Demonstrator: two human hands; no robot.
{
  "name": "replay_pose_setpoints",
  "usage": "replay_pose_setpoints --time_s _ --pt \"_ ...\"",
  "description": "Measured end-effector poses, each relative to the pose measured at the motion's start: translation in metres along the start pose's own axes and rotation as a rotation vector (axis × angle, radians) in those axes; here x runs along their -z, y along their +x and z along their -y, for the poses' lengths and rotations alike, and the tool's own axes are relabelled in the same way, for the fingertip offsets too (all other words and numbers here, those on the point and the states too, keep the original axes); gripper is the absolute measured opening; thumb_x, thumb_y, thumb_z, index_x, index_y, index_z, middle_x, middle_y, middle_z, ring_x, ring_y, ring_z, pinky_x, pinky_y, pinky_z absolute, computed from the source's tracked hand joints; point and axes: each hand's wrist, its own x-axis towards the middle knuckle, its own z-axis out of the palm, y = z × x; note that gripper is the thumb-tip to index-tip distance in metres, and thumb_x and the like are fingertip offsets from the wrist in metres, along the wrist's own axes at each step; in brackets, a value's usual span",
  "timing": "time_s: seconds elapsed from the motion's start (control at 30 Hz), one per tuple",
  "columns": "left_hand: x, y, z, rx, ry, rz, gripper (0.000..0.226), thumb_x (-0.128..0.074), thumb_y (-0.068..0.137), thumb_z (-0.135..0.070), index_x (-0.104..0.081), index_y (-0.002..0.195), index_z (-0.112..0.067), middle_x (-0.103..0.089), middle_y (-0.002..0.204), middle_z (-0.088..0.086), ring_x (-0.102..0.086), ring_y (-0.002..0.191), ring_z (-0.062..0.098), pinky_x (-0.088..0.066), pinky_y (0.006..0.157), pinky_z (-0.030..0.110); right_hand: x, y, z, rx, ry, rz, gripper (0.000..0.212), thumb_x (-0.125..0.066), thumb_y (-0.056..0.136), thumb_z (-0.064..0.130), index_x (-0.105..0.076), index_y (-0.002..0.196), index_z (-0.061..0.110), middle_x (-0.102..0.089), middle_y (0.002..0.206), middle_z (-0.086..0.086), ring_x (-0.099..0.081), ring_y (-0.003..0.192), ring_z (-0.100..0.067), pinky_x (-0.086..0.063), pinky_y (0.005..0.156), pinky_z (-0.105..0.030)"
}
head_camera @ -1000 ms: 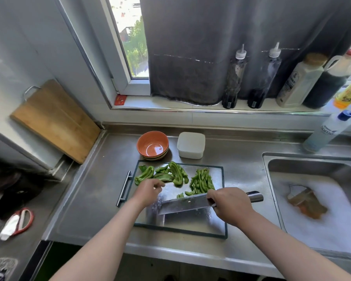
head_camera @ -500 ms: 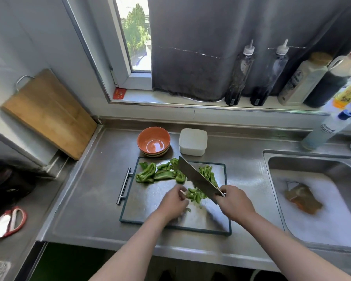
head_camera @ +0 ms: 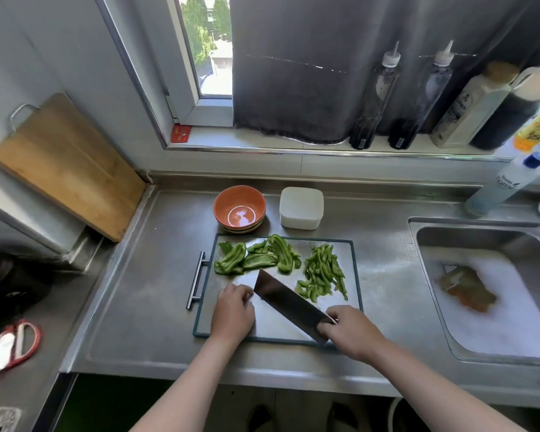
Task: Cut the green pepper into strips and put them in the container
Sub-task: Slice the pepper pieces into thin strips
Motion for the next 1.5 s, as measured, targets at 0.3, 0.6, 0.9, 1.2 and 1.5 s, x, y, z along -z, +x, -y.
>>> replay_pose_setpoints --time_s 0.3,0.6,0.9,1.2,1.5 --pt "-0.017 0.007 -0.029 0.053 -0.093 -0.175 0.021 -0.062 0.090 -0.010 -0.068 0.109 -0.015 -0.063 0.105 0.001 -0.056 0.102 0.023 -0.045 0.087 0.034 0.017 -0.011 -0.037 -0.112 0.019 -0.117 0.023 -0.061 0.086 0.031 -0.055 0.065 0.021 -0.061 0.069 0.002 -0.058 0.068 -0.019 -0.038 0.058 -0.032" --pt "-0.044 0.006 -0.054 -0.298 0.207 0.043 0.029 -0.078 0.065 -0.052 -0.074 0.087 -0.036 -0.059 0.097 -0.014 -0.051 0.097 0.015 -0.020 0.079 0.026 0.045 -0.008 -0.039 -0.056 0.121 -0.228 0.029 -0.059 0.094 0.027 -0.055 0.065 0.024 -0.058 0.067 0.002 -0.055 0.065 -0.017 -0.038 0.058 -0.032" --pt "-0.050 0.043 -0.088 -0.098 0.177 0.030 0.013 -0.075 0.079 -0.042 -0.073 0.081 -0.028 -0.069 0.083 -0.009 -0.058 0.091 0.016 -0.032 0.075 0.030 0.044 -0.003 -0.056 -0.041 0.063 -0.178 0.026 -0.059 0.092 0.033 -0.055 0.067 0.025 -0.060 0.069 0.005 -0.057 0.069 -0.017 -0.040 0.060 -0.033" --pt "-0.038 0.016 -0.042 -0.195 0.024 -0.036 0.014 -0.068 0.091 -0.017 -0.075 0.103 -0.015 -0.062 0.104 0.001 -0.052 0.106 0.021 -0.044 0.089 0.028 0.049 0.004 -0.056 0.027 -0.144 -0.137 0.024 -0.055 0.093 0.038 -0.053 0.073 0.024 -0.060 0.074 0.005 -0.056 0.070 -0.016 -0.039 0.058 -0.031" --pt "-0.048 -0.033 -0.038 -0.227 -0.032 0.154 0.063 -0.056 0.097 -0.033 -0.031 0.153 -0.020 -0.019 0.158 -0.014 -0.006 0.149 0.004 -0.008 0.120 0.021 0.062 0.014 -0.047 0.009 -0.219 -0.198 0.028 -0.050 0.096 0.038 -0.049 0.072 0.024 -0.057 0.074 0.008 -0.053 0.068 -0.015 -0.033 0.053 -0.030"
